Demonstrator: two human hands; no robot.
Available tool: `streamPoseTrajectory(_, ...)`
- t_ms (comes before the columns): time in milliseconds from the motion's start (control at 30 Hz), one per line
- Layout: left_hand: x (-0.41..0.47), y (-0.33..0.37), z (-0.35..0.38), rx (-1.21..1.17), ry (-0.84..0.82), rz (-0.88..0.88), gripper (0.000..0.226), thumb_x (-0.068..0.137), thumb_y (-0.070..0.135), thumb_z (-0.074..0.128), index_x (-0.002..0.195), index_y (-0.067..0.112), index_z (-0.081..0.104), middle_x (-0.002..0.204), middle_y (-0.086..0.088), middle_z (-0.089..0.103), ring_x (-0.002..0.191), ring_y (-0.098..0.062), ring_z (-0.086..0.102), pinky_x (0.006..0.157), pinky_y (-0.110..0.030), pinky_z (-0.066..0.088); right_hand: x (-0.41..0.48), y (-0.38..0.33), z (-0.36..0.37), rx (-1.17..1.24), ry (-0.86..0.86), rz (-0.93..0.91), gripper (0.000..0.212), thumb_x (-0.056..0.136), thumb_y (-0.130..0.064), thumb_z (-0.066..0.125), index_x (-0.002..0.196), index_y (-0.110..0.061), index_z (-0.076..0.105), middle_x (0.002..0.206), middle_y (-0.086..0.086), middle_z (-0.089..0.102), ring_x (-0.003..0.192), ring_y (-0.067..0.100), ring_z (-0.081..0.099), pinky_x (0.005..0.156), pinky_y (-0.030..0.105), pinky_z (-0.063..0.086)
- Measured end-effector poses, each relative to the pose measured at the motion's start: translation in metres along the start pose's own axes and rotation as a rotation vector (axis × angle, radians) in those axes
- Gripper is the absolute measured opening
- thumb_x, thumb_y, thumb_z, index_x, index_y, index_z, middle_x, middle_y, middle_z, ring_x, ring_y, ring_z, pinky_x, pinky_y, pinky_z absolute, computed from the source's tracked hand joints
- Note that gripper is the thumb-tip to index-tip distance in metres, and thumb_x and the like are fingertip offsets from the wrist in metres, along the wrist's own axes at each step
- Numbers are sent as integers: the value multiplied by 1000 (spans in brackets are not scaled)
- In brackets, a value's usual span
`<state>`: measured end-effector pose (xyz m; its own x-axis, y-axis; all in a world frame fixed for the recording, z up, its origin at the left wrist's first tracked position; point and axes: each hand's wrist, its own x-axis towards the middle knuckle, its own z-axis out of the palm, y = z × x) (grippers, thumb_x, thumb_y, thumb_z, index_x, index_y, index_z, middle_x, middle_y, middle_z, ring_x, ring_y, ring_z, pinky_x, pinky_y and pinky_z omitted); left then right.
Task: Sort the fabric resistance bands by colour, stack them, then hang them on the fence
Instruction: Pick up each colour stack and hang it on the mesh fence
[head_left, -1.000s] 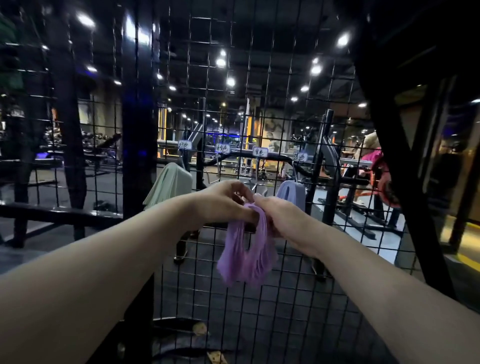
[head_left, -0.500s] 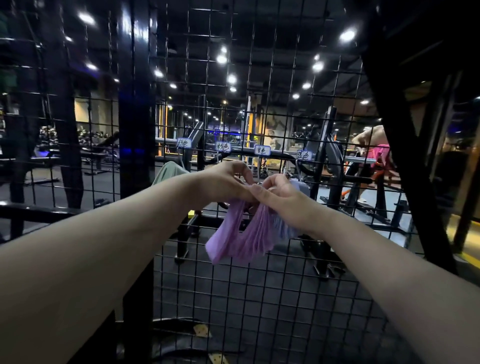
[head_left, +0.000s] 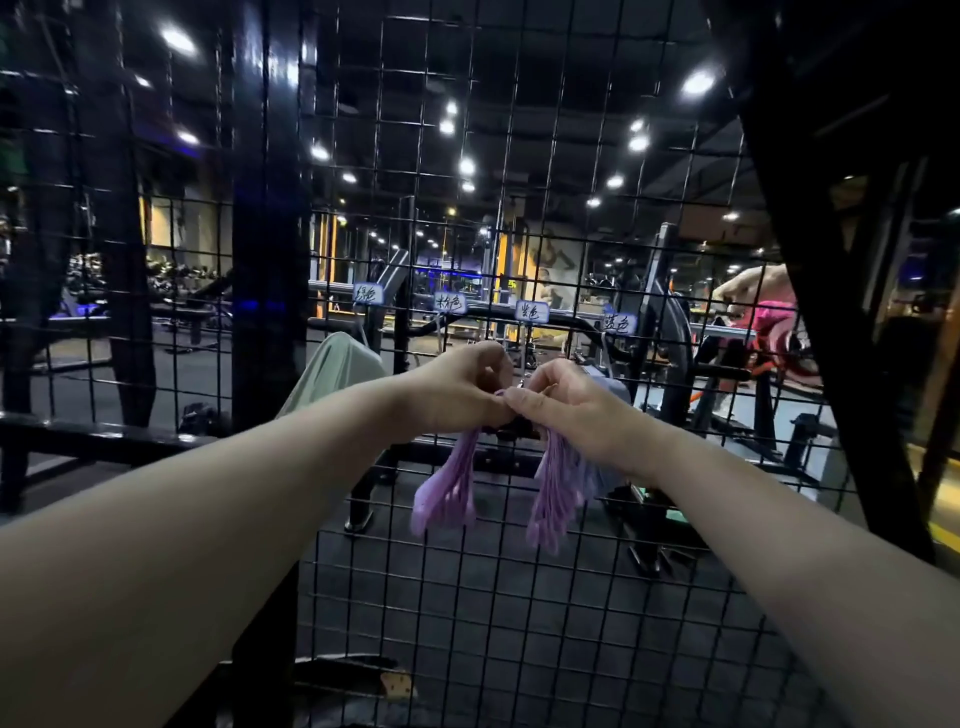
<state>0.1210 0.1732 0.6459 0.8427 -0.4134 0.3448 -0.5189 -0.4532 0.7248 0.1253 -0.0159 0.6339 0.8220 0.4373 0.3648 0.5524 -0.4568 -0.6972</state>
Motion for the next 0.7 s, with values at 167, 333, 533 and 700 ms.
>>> streamPoseTrajectory(167,9,-12,0,163,67,131,22,81,1,69,89,12,52,77,0,64,63,-11,54,58,-23,47,7,9,2,-32,-84,112,51,74,-46,73,107,-21,44,91,3,50,78,15,47,68,32,40)
streamPoseTrajectory(333,17,-19,-1,486,247,263,19,73,9,75,86,18,65,79,10,66,73,-11,67,65,-28,57,13,10,8,-124,-18,106,30,91,-35,63,103,-19,41,89,-2,48,81,13,46,72,31,39)
streamPoseTrajectory(533,29,-13,-5,674,490,259,18,80,19,65,95,25,73,92,3,73,83,-19,68,72,-37,56,34,-7,6,-274,150,72,27,93,-31,58,103,-18,37,90,2,53,72,15,48,59,30,38)
streamPoseTrajectory(700,50,-3,-9,899,536,180,12,94,23,61,95,17,71,84,-6,71,70,-24,63,58,-33,46,59,-12,3,-275,252,57,16,98,-26,44,106,-13,39,95,9,54,72,17,48,57,31,34)
